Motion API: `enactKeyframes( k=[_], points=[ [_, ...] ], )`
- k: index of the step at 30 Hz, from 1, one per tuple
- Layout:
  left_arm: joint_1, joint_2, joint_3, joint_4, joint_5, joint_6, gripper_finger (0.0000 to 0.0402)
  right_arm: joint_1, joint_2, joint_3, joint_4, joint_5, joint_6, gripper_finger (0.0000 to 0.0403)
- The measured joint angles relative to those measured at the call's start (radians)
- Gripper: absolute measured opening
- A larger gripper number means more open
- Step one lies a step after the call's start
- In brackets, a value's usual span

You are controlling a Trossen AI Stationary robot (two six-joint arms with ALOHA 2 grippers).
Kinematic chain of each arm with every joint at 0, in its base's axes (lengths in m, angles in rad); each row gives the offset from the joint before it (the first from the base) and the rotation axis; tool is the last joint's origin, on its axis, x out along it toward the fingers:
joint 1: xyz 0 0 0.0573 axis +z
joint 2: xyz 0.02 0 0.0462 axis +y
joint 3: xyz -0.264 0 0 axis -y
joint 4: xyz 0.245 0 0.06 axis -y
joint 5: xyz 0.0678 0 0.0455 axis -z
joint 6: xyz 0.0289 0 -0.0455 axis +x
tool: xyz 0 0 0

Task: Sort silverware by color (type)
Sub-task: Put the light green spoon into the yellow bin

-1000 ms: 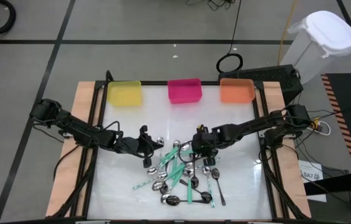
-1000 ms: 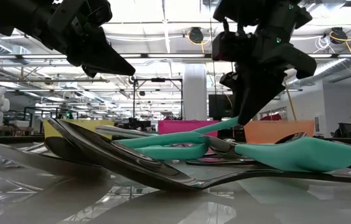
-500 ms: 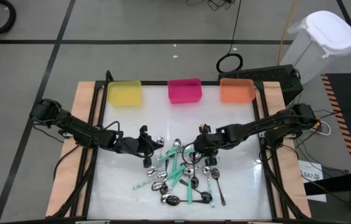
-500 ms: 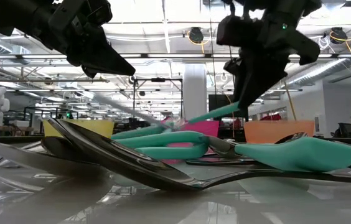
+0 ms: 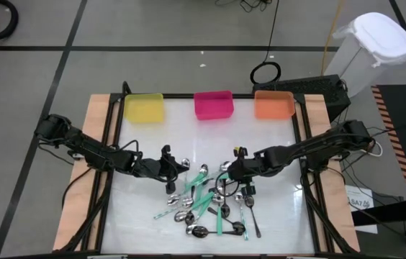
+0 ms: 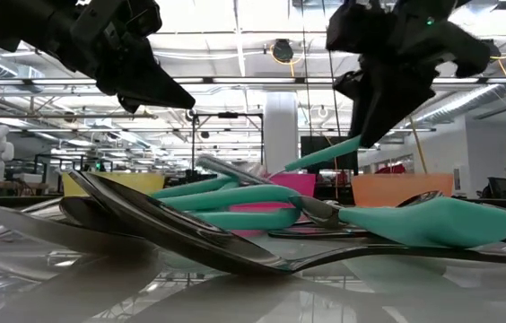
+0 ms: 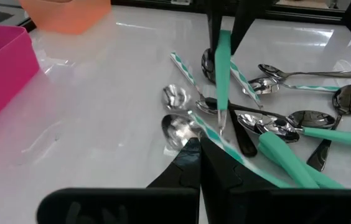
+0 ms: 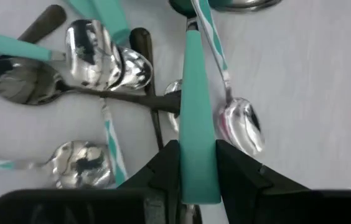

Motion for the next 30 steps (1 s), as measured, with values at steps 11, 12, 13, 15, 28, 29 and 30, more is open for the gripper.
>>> enactKeyframes(
  k=[11,12,13,15,28,29,30],
  points=[
    [0.000,0.000,0.000,0.000,0.000,-0.001,0.0001,0.050,-0.074,0.000,0.002,0.084,0.010,0.0080],
    [0.000,0.000,0.000,0.000,0.000,-0.001,0.0001,0.052,-0.079,0.000,0.002,0.096,0.010,0.0080],
    [0.000,0.000,0.000,0.000,0.000,-0.002,0.0001,0.056,-0.082,0.000,0.002,0.107,0.010,0.0080],
    [0.000,0.000,0.000,0.000,0.000,-0.003,0.0001,0.059,-0.086,0.000,0.002,0.122,0.010,0.0080],
    [0.000,0.000,0.000,0.008,0.000,-0.003,0.0001,0.066,-0.086,0.000,0.017,0.186,-0.001,0.0080],
    [0.000,0.000,0.000,0.008,0.000,-0.003,0.0001,0.066,-0.086,0.000,0.019,0.187,-0.002,0.0080],
    [0.000,0.000,0.000,0.008,0.000,-0.004,0.0001,0.066,-0.086,0.000,0.022,0.187,-0.002,0.0080]
  ],
)
